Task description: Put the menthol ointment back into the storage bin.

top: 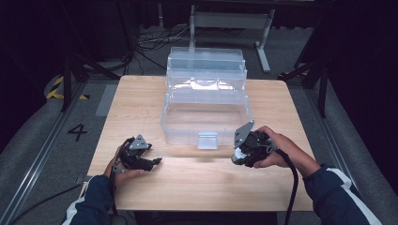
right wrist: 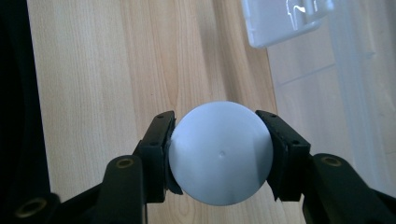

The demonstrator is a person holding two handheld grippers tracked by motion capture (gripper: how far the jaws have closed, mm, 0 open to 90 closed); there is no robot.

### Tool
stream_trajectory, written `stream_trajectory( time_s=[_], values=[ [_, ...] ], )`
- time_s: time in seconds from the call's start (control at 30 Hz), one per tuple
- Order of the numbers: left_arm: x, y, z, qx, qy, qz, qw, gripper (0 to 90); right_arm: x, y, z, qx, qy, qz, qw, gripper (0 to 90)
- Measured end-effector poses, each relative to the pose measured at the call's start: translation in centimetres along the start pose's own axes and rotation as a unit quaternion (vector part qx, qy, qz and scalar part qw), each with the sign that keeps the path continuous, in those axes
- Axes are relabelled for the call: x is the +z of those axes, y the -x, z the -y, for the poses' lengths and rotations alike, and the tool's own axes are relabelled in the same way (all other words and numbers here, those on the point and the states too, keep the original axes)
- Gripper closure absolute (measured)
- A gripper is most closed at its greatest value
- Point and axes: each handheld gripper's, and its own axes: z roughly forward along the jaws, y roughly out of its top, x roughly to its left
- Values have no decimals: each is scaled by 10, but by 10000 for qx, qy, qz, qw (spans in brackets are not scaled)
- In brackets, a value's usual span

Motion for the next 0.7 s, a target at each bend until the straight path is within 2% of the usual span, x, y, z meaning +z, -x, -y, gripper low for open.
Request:
stream_trajectory(
  time_s=[0.4, 0.7],
  values=[
    [0, 0, 0, -3, 2, 4, 10000, 274, -21, 12, -1, 47, 151, 198, 9997, 507],
    [0, 0, 0, -2, 2, 3, 10000, 274, -32, 23, -3, 75, 107, 308, 9994, 507]
  ],
)
